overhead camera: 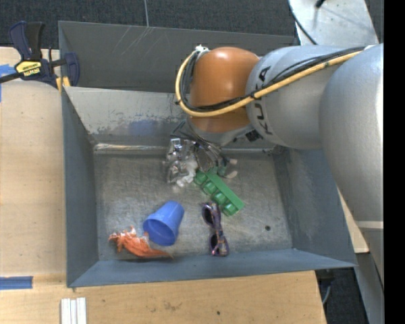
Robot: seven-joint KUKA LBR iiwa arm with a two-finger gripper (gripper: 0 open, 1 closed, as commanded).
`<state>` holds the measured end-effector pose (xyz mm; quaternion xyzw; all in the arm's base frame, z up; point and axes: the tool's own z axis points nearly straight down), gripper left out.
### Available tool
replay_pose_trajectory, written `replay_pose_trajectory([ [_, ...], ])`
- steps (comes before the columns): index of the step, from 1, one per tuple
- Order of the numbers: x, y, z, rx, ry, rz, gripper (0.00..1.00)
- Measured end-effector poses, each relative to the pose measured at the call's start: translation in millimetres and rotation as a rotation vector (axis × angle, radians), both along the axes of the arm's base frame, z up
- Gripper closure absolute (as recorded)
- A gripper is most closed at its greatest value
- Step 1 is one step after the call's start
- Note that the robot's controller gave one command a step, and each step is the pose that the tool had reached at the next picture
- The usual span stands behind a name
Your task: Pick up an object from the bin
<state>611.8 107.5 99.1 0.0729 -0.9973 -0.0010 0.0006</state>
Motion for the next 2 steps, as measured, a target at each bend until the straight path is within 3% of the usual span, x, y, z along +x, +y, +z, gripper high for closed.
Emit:
replay_pose_trajectory([
  [2,2.0,0,32,0.000,-0.008,-0.001,1.00],
])
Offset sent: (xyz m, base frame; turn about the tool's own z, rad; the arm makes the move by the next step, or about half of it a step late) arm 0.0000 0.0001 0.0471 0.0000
